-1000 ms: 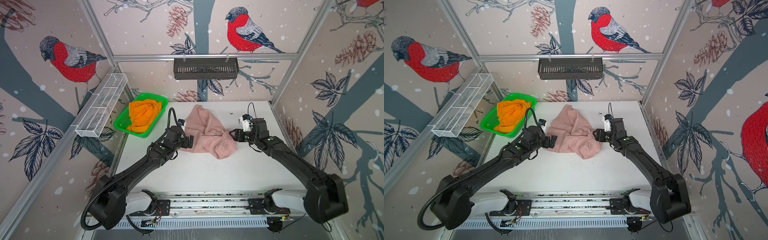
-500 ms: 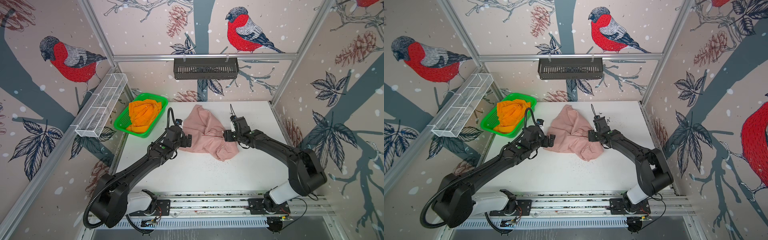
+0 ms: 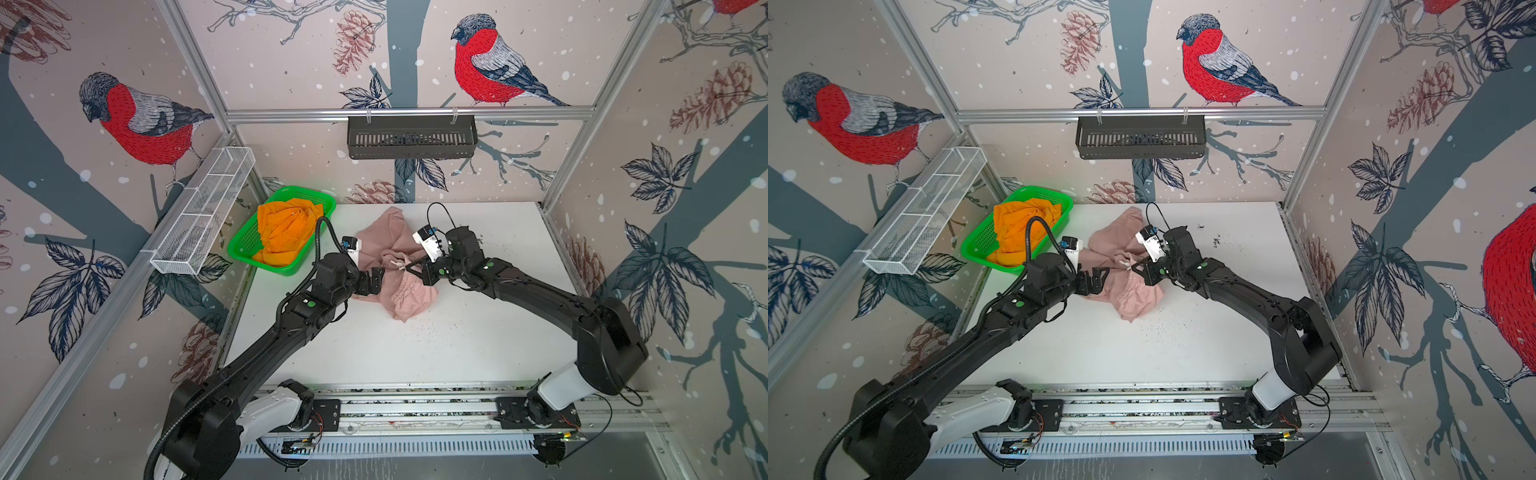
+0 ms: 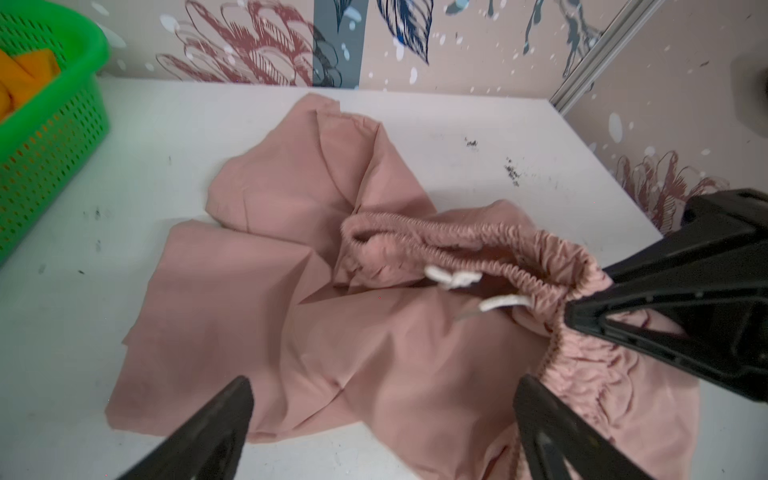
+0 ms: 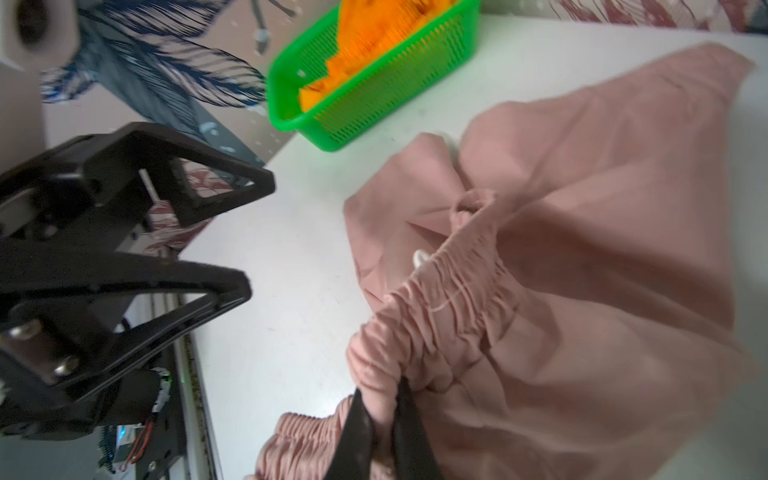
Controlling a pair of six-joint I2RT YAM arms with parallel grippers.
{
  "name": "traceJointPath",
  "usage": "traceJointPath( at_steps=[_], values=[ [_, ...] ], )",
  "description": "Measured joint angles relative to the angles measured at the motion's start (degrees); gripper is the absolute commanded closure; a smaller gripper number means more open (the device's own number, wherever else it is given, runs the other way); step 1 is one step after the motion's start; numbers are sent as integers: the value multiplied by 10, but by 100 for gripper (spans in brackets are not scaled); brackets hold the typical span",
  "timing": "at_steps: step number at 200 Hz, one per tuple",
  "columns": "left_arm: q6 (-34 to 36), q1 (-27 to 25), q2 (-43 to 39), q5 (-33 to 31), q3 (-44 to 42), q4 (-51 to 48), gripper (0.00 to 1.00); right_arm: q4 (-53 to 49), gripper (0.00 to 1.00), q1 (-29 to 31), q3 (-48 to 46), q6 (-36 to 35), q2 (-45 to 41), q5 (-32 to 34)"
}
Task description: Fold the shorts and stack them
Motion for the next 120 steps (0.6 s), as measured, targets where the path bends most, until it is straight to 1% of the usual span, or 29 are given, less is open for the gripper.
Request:
traceJointPath(
  at_steps=[17,23,27,37,51,69,78,91,120],
  values=[
    [0,14,-22,-4,0,5,2,35,71,-10,-18,0,-12,-21],
    [1,17,-25,-6,0,5,2,45,68,-18,-25,1,-16,-24],
    [1,18,-26,-9,0,5,2,50,66,-24,-31,2,-19,-24],
    [5,19,-24,-11,0,4,2,61,55,-39,-49,4,-28,-23],
    [7,19,-14,-5,-3,4,2,55,45,-56,-76,6,-44,-10],
    [11,20,8,-2,-14,3,2,22,38,-57,-102,7,-77,34],
    [13,20,19,0,-18,3,2,5,36,-51,-107,6,-94,74],
    [13,20,37,0,-22,5,2,-25,35,-31,-102,2,-106,140],
    [15,20,85,2,-7,8,2,-68,31,21,-80,3,-95,222]
  ],
)
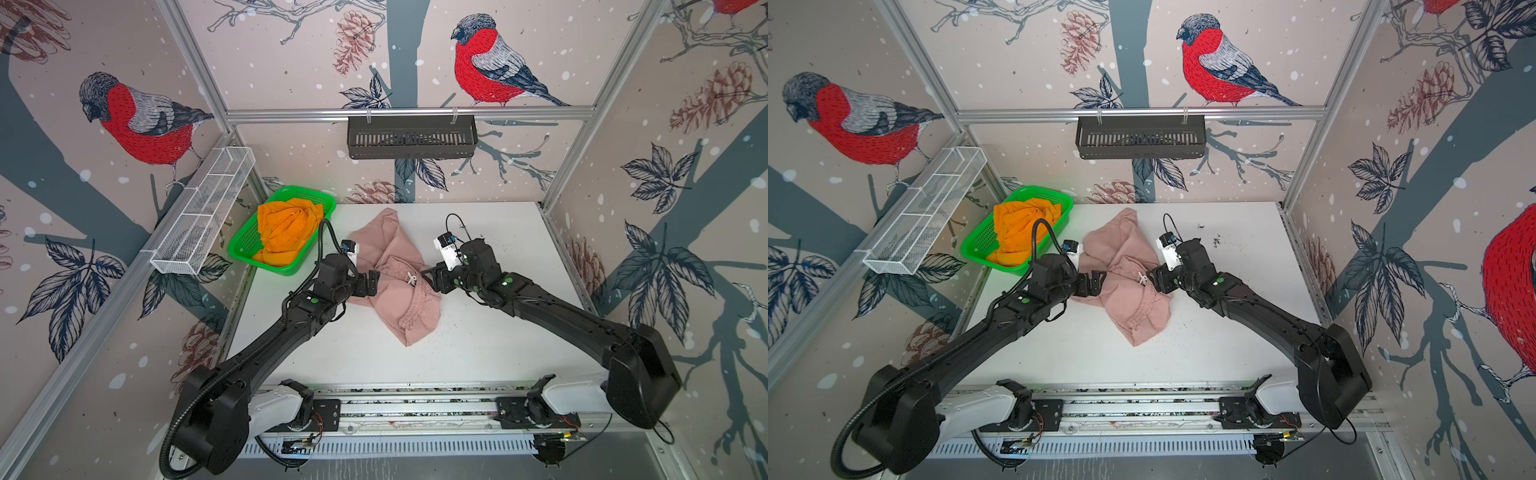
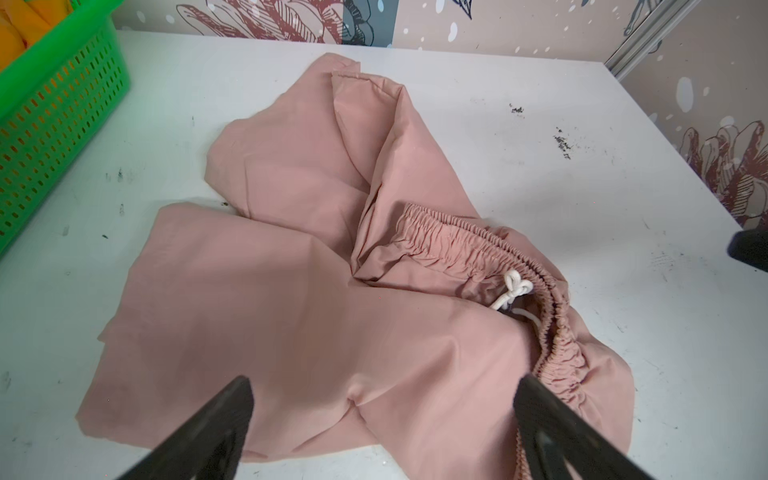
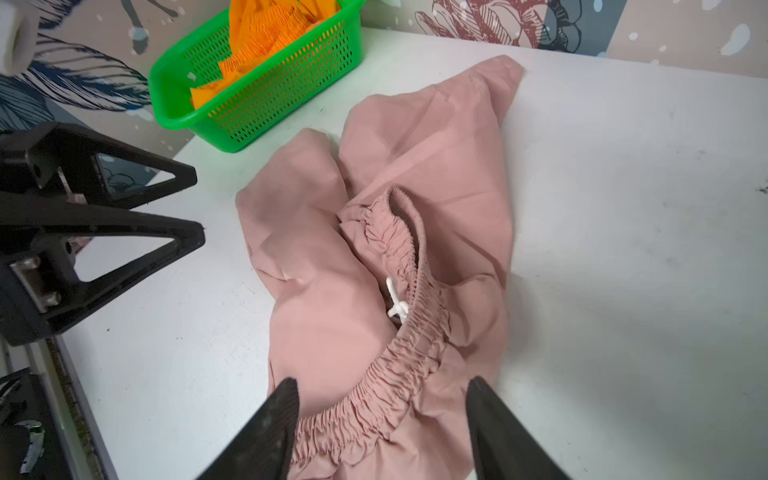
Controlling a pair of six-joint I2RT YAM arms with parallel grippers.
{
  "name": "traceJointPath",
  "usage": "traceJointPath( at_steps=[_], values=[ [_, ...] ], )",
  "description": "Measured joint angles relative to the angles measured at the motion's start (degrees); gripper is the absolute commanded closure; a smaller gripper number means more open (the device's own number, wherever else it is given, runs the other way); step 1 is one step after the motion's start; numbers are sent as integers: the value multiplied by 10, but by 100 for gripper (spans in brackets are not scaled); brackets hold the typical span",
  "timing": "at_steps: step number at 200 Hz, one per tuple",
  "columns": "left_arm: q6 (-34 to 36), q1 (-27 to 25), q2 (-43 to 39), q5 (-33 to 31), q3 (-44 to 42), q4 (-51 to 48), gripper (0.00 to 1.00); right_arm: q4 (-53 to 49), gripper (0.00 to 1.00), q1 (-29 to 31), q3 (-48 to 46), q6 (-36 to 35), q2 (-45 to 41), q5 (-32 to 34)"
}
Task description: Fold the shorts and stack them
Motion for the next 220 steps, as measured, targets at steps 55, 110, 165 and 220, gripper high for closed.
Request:
traceJointPath(
  at_steps=[55,110,165,220],
  values=[
    [-12,-9,10,83,-12,6,2,-15,31,1,84,-57,142,41],
    [-32,-9,-82,66,-78,21,2,-49,36,-10,214,-103,273,26],
    [88,14,83,61,9,118,2,-68,30,120,57,-43,99,94],
    [130,85,177,75,93,143,3,-109,29,259,56,-15,145,229]
  ],
)
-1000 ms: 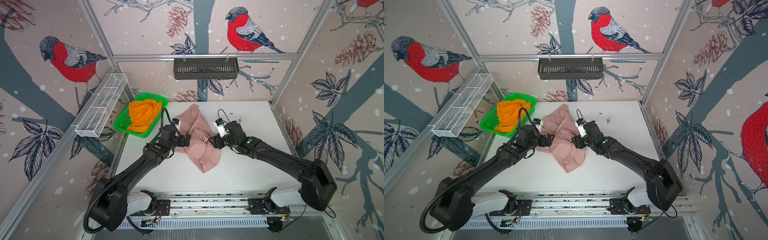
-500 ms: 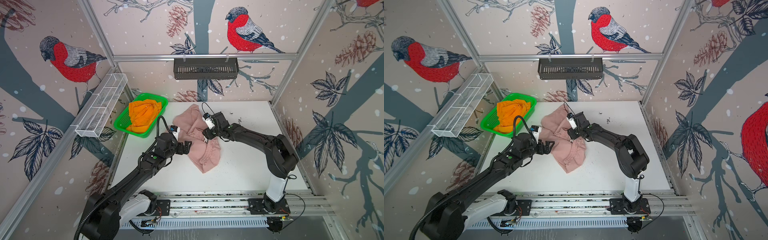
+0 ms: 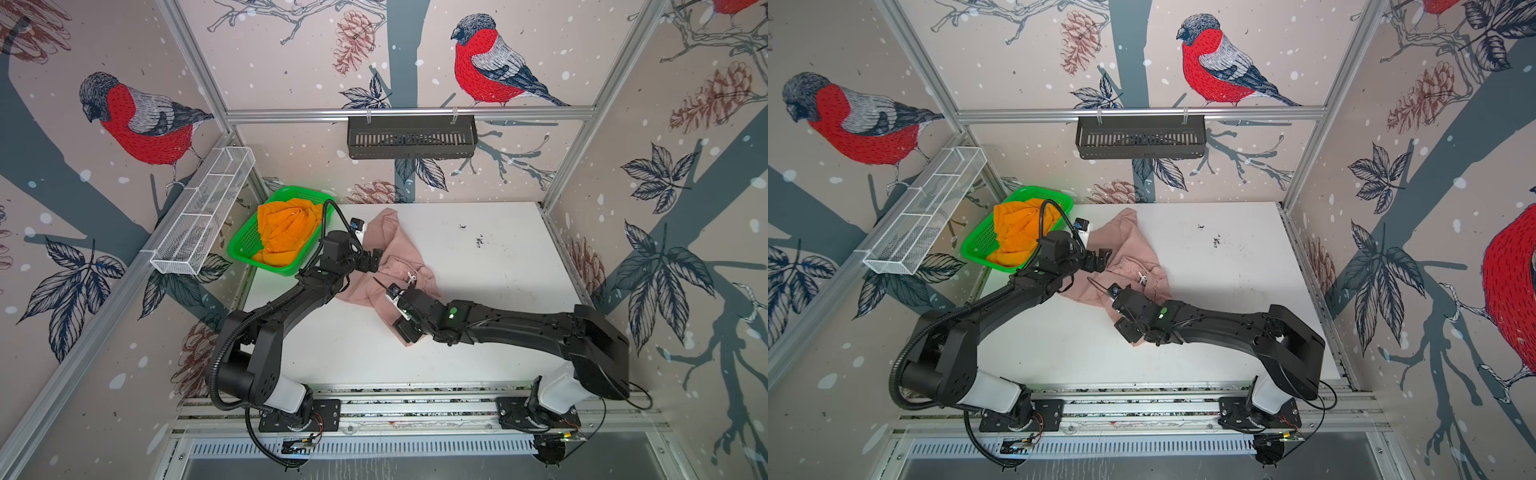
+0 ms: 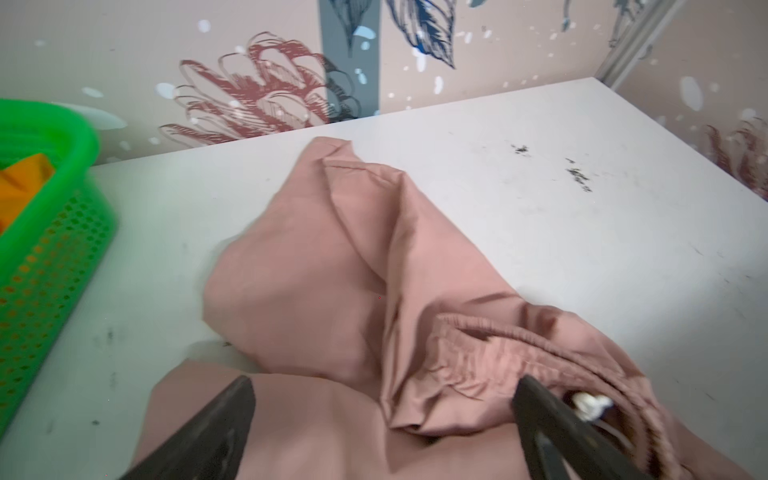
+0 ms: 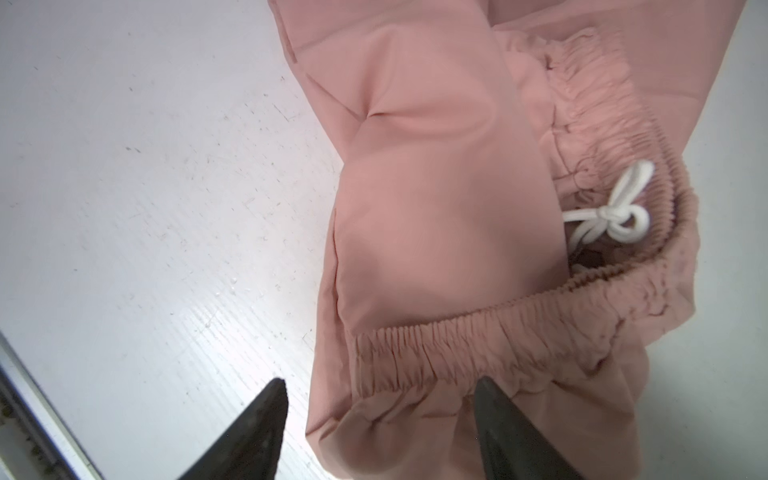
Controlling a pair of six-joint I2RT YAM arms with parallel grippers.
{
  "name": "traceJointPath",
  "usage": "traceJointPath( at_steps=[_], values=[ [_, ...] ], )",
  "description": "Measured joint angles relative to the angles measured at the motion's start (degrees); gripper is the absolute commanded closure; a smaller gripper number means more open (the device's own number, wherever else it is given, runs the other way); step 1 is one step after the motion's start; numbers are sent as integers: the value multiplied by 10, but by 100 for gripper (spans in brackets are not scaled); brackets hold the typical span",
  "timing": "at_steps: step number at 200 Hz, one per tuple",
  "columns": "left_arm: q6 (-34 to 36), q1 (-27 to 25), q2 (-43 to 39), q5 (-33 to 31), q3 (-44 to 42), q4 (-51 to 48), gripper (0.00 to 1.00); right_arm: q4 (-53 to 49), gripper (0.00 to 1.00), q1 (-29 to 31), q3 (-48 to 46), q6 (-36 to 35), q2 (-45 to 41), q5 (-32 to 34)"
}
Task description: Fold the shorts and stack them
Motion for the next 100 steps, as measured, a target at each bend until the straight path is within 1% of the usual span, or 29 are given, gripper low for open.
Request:
traceJointPath(
  at_steps=[11,23,44,53,62,75,80,91,100],
  values=[
    [-4,16,8,8,2,2,3,-7,31,6,12,2,24,26],
    [-3,21,14,18,5,5,3,-14,32,9,19,2,47,47],
    [-3,22,15,35,5,10,3,-26,34,12,15,1,71,63],
    [-3,22,16,40,6,10,3,-29,37,14,12,1,76,67],
    [-3,23,17,42,8,11,3,-30,45,13,7,1,80,70],
    [-3,23,21,45,13,10,3,-29,66,13,-3,1,82,71],
    [-1,23,23,47,16,10,3,-28,72,13,-7,1,82,72],
    [1,23,28,55,23,10,3,-24,80,12,-19,2,78,74],
    [3,23,35,62,29,10,3,-17,84,10,-33,4,69,75]
  ],
)
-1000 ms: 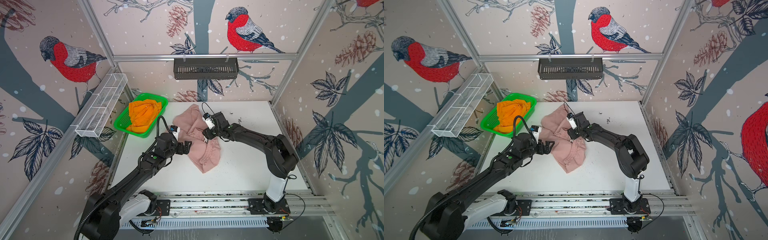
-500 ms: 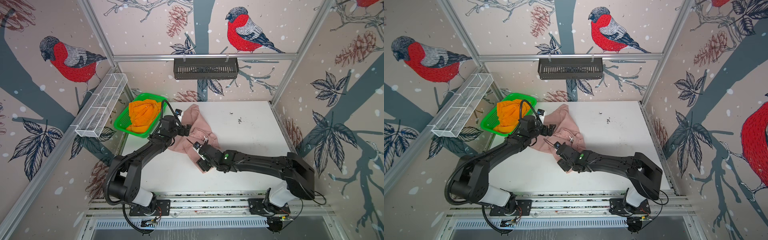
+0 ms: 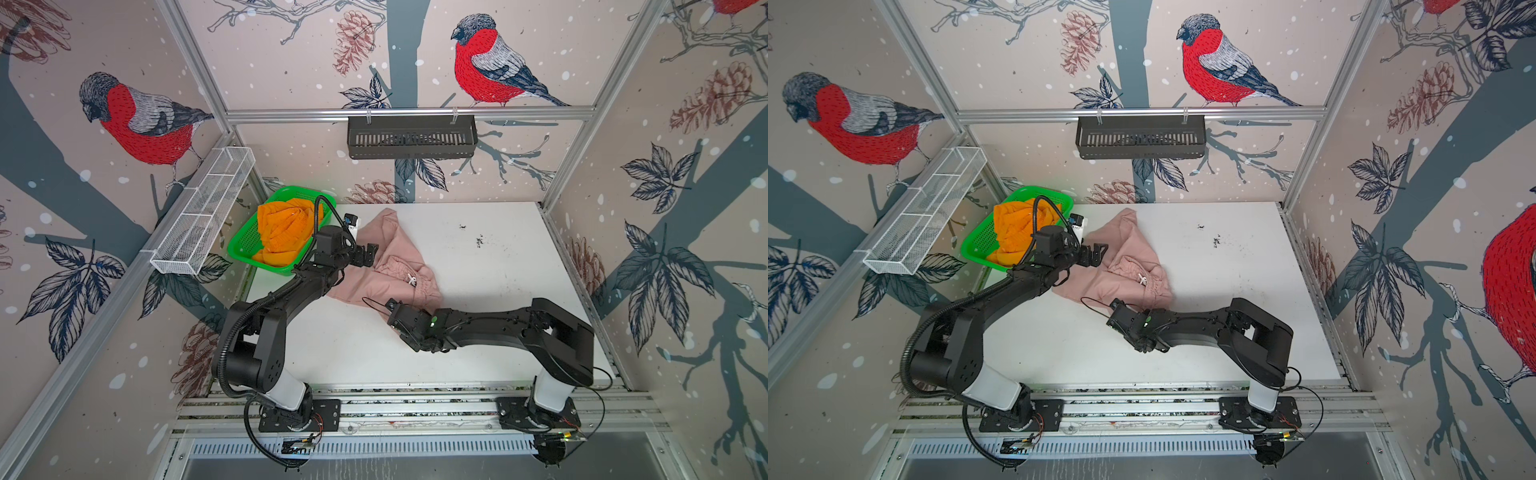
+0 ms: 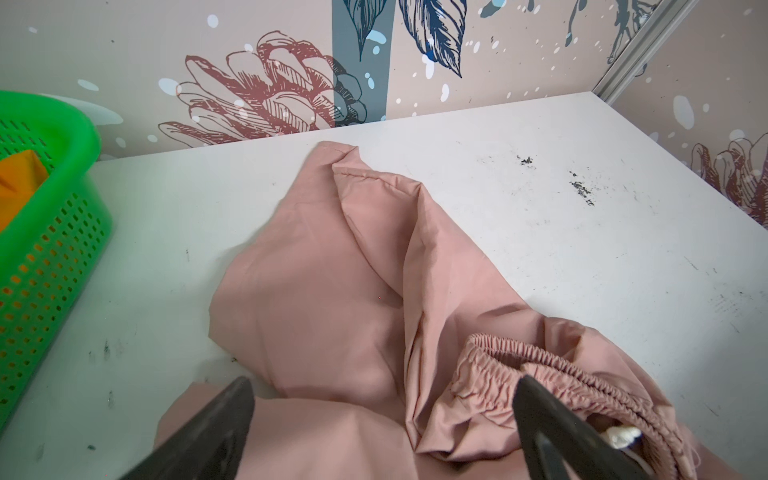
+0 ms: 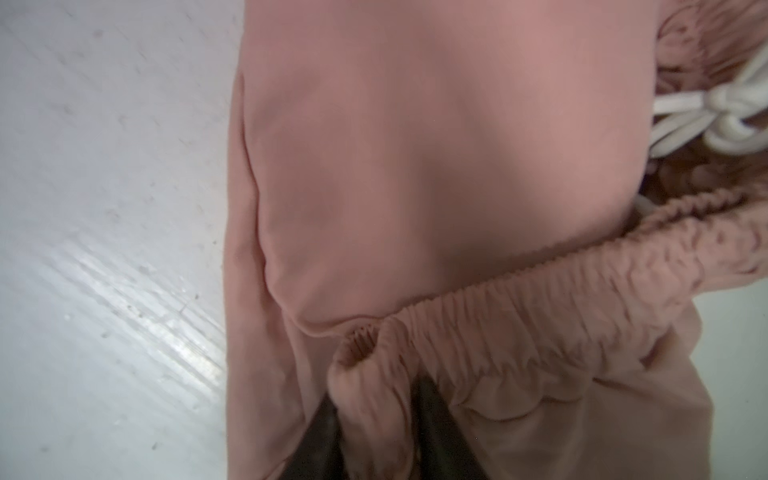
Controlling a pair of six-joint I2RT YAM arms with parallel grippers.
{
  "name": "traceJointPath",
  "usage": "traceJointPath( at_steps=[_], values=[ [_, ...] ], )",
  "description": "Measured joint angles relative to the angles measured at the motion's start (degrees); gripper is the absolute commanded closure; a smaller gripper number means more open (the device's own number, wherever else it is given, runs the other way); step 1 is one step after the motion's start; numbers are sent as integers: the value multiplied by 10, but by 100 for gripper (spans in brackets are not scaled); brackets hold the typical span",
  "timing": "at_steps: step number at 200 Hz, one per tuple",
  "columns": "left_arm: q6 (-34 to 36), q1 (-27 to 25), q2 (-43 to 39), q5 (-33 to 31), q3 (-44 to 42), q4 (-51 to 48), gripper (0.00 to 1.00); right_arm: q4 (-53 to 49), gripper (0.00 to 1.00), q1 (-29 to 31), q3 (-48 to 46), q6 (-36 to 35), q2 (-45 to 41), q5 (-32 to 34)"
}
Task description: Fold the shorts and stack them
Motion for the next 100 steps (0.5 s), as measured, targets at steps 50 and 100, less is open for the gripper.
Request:
traceJointPath(
  at_steps=[50,100],
  values=[
    [12,0,41,80,21,1,10,132,90,-60,-157,32,-159,-56],
    [24,-47,83,115,55,5,4,291,94,-137,-304,94,-274,-156]
  ],
)
